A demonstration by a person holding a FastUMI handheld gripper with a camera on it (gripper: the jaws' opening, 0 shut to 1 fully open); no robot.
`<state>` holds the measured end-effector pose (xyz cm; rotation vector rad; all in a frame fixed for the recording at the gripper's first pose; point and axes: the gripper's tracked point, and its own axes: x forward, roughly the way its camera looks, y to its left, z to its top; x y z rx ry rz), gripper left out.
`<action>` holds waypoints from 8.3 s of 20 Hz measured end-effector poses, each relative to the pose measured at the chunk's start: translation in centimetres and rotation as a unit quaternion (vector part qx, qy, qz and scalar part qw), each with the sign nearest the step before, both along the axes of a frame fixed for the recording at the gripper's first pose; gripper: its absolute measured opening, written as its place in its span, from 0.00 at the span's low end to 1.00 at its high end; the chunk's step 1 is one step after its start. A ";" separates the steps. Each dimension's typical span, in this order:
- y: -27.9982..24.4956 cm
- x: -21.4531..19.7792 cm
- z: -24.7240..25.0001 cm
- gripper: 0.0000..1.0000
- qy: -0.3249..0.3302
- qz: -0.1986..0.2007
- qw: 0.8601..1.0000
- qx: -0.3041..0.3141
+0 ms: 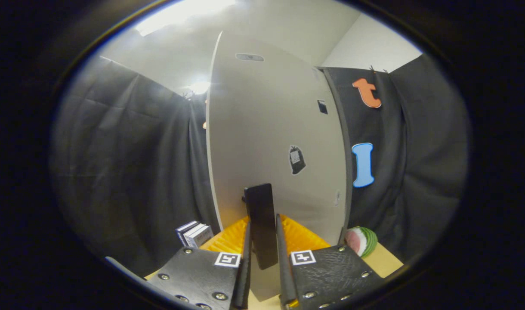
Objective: Open the shoe cabinet door, grab the shoes and put them into the shoe cabinet, then close the shoe cabinet door.
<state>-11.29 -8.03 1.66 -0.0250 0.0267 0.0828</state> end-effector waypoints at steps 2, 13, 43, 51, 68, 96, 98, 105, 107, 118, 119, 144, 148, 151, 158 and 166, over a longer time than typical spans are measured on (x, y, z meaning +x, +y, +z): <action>-1.0 -0.4 0.2 0.28 -0.002 -0.009 1.000 -0.003; -6.3 -2.4 0.5 0.28 0.000 -0.079 0.997 -0.004; -10.1 -4.9 1.0 0.22 -0.037 -0.150 0.988 0.007; -3.0 -3.3 -4.8 0.22 0.004 -0.076 0.997 -0.011; 2.8 0.6 -36.5 0.22 0.250 -0.018 0.968 -0.008; 1.2 9.7 -52.4 0.03 0.362 -0.075 0.928 -0.043; 1.0 9.9 -51.1 0.03 0.355 -0.084 0.930 -0.038; 2.1 12.0 -42.9 0.03 0.300 -0.104 0.948 -0.031; 2.7 12.8 -40.1 0.03 0.281 -0.106 0.953 -0.030; 5.1 21.7 -23.7 0.03 0.142 -0.116 0.982 -0.050; 5.1 22.7 -22.7 0.03 0.133 -0.116 0.983 -0.051; 3.7 45.3 -15.6 0.03 0.097 -0.099 0.989 -0.058; 3.4 46.4 -16.0 0.02 0.101 -0.095 0.989 -0.057; 3.2 46.8 -16.3 0.02 0.108 -0.095 0.988 -0.055; 1.5 47.4 -16.7 0.10 0.136 -0.103 0.984 -0.050; 0.7 47.3 -17.3 0.31 0.155 -0.113 0.981 -0.037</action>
